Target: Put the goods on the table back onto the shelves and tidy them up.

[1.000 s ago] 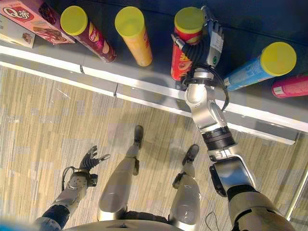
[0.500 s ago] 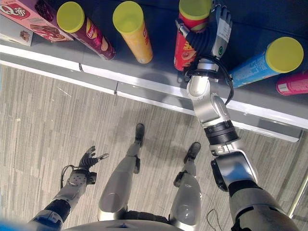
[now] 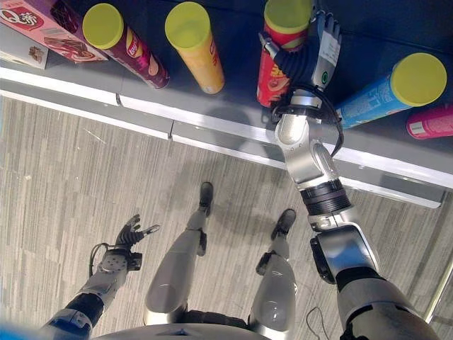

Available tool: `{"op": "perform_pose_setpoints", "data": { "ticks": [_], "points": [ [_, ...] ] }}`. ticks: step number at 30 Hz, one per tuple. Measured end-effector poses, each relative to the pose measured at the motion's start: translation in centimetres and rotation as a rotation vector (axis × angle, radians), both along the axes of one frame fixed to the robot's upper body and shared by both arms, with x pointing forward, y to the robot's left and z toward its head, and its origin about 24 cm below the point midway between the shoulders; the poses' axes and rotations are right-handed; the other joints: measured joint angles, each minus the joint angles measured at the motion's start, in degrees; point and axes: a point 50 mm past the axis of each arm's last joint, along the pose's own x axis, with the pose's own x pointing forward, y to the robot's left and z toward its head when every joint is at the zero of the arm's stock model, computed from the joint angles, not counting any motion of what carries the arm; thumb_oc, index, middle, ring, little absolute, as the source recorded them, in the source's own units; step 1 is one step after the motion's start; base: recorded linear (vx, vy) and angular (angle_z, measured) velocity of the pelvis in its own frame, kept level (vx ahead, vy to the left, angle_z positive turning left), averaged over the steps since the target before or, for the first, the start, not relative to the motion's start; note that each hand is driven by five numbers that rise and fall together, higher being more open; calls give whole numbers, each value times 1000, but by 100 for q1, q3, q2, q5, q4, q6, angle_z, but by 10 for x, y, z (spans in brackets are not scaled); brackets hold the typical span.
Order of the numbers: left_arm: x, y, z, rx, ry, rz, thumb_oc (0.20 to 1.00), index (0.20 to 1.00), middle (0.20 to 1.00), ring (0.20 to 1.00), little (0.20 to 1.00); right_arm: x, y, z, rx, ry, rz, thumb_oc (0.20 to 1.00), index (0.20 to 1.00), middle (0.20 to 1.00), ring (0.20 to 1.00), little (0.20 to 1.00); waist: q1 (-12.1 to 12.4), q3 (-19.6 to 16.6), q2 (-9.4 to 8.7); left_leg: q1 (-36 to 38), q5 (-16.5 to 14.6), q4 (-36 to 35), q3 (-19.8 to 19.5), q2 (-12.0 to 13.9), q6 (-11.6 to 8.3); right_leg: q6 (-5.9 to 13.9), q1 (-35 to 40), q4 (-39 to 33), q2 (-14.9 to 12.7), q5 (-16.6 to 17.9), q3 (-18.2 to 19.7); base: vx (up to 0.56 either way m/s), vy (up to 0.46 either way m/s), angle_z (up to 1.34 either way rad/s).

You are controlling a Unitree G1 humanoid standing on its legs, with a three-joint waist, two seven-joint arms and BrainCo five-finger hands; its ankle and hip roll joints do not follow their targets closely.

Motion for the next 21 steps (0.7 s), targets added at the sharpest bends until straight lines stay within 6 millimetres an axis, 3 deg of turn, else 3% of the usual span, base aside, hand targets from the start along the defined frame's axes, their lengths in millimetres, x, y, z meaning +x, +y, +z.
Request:
{"op": "perform_pose_setpoints", "data": {
  "ticks": [21],
  "points": [
    [0,-2,0,-3,-2,-3,1000,1000,1000,1000,1000,-1,3,-2,4,-2,9,200,200,200,200,200,-5,0,-1,-23,13,1,-14,-33,17,11,-5,0,-25,16,-17,0,0,0]
  ]
}}
